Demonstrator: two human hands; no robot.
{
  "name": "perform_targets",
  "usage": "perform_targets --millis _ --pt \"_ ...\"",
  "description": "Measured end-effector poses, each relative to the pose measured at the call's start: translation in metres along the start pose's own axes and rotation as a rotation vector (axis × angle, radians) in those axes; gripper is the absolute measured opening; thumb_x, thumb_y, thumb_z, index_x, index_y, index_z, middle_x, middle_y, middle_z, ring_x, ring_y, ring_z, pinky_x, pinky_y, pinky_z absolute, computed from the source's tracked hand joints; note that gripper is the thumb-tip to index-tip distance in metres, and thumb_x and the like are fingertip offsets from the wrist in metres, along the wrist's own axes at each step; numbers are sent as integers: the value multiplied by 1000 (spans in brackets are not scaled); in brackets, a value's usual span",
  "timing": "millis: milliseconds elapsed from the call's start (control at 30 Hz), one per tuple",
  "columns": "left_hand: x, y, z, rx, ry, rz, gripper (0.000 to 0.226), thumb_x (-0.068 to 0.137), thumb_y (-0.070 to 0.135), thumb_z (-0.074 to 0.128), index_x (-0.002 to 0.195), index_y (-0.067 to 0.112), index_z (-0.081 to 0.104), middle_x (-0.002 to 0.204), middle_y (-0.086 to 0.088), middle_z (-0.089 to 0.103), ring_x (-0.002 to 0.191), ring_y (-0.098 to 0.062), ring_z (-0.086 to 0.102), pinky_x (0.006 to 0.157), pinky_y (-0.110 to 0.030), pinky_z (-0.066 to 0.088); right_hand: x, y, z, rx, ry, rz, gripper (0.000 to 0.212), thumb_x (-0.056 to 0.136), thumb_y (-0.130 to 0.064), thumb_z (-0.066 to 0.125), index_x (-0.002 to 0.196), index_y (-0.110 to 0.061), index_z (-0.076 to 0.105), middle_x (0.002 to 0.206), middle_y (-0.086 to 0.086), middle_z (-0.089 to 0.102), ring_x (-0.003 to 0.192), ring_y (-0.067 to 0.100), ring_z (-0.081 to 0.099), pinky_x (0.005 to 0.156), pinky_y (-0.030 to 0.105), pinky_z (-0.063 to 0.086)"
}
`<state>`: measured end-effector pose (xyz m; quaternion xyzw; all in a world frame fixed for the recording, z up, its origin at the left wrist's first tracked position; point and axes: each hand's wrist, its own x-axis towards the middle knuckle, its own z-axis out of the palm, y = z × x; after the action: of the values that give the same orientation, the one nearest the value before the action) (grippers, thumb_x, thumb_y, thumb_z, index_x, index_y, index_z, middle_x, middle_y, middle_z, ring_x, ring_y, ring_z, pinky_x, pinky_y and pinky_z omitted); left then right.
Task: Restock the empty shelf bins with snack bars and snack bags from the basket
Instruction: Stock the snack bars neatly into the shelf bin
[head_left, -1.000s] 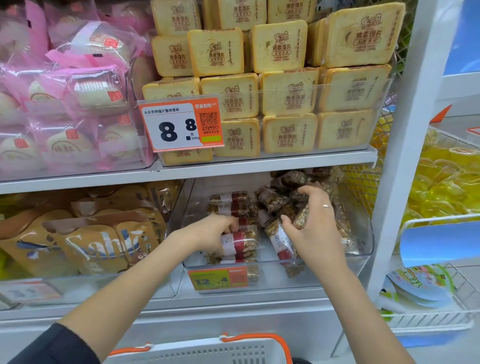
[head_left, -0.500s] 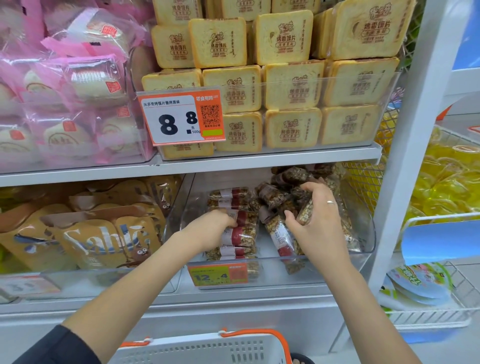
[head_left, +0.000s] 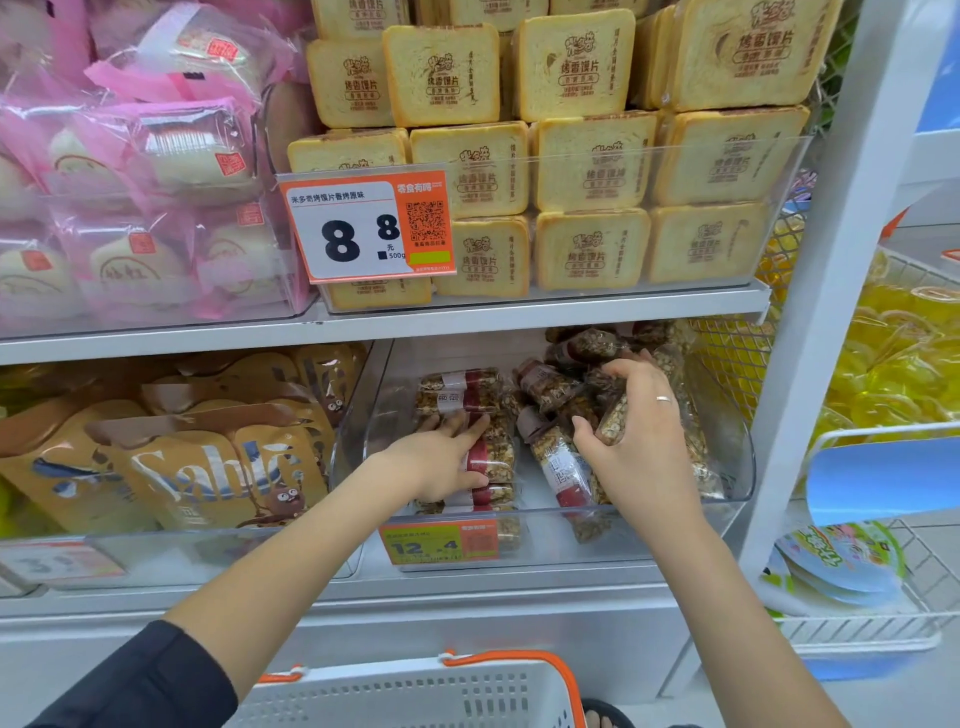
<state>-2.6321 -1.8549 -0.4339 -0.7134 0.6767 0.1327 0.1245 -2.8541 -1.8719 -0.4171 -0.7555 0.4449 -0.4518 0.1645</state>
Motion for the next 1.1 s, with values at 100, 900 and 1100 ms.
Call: perform_targets --millis 100,900,1100 --pt "1 5 3 27 -8 -55 81 93 61 34 147 33 -19 158 -3 -17 144 -30 -15 118 -51 8 0 -1 0 1 1 1 49 82 -14 68 125 -13 45 131 5 44 130 21 36 105 34 35" --pt "-4 16 -10 -331 140 -9 78 91 67 24 152 19 13 159 3 -3 145 -12 -13 118 -45 -5 -3 -9 -5 235 2 -19 56 79 -19 73 125 -28 43 123 -18 47 114 -2 42 96 7 30" --pt "-61 48 -36 -1547 9 151 51 95 46 45 131 11 52 130 -9 57 116 -25 58 99 -36 46 -10 -35 15 711 -191 72 65 72 -60 63 127 -33 42 137 -14 43 130 -1 38 111 23 29"
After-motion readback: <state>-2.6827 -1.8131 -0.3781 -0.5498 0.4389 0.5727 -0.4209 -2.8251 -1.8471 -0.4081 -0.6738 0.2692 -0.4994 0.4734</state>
